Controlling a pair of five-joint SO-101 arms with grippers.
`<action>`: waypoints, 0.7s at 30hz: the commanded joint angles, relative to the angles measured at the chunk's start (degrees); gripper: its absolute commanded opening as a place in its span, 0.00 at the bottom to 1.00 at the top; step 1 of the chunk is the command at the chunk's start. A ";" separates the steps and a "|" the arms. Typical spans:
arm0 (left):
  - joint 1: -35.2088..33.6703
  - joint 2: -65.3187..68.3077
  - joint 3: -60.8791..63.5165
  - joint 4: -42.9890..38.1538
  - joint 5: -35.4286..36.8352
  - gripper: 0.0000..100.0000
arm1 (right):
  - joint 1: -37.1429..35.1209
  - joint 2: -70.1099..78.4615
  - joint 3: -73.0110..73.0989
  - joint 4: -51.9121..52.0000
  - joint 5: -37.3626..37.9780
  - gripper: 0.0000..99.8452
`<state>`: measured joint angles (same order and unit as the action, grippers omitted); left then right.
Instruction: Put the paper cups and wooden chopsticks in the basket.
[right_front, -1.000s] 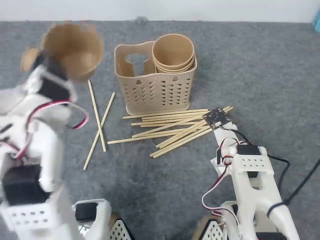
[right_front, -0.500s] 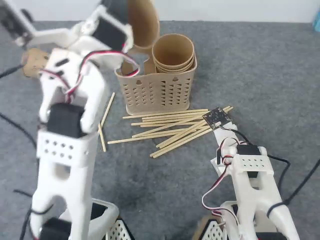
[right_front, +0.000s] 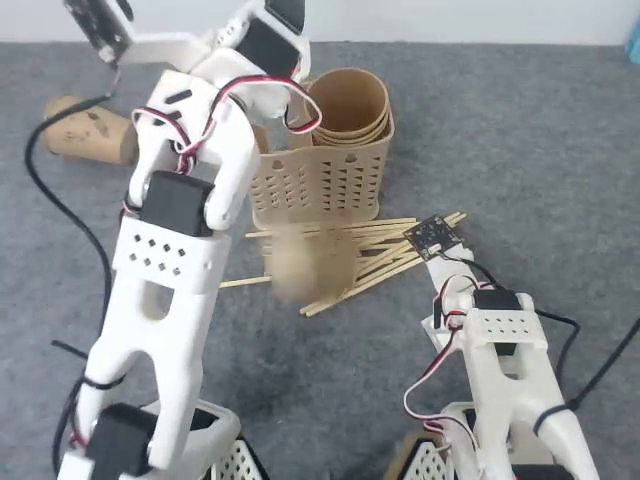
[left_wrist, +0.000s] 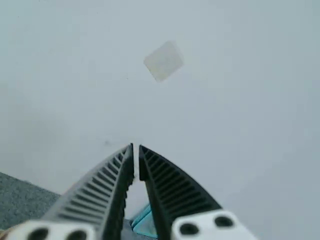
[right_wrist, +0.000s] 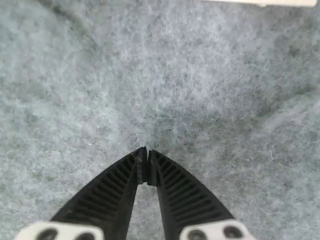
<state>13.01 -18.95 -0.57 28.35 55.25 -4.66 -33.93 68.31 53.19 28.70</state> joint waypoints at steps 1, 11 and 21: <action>0.09 -0.26 -2.15 -1.05 0.97 0.01 | 0.31 -2.07 -0.26 0.13 0.97 0.01; -19.52 -7.47 3.56 31.38 -35.78 0.01 | 0.13 -2.07 -0.26 0.13 0.97 0.01; -34.46 -26.73 38.46 33.32 -50.37 0.01 | 0.04 -2.07 -0.26 0.04 0.70 0.01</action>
<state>-18.55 -38.11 26.51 66.51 6.02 -4.66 -33.93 68.31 53.19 28.97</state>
